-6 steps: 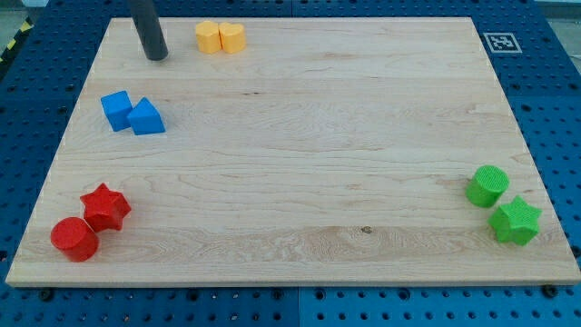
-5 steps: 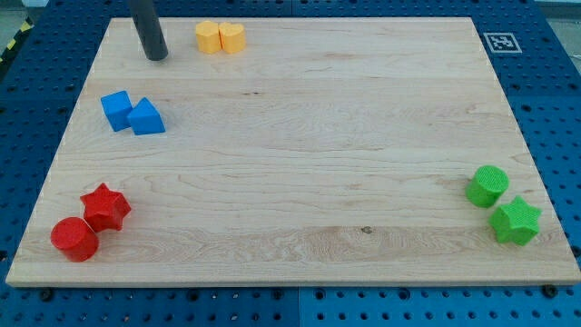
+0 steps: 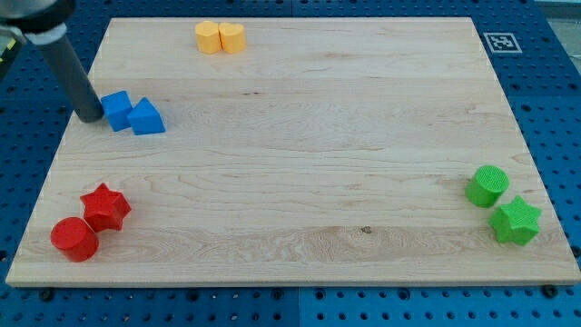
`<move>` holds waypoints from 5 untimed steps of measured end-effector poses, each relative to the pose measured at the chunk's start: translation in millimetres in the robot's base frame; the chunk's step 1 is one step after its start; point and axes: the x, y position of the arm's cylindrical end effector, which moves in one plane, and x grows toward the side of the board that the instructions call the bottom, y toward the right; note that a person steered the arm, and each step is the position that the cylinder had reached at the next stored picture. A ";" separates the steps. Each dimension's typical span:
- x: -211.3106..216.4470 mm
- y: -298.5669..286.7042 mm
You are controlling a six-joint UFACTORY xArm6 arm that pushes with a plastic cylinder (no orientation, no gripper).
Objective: Push the blue cube below the yellow hexagon
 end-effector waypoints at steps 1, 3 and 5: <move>3.3 4.4; -18.1 35.5; -55.1 45.0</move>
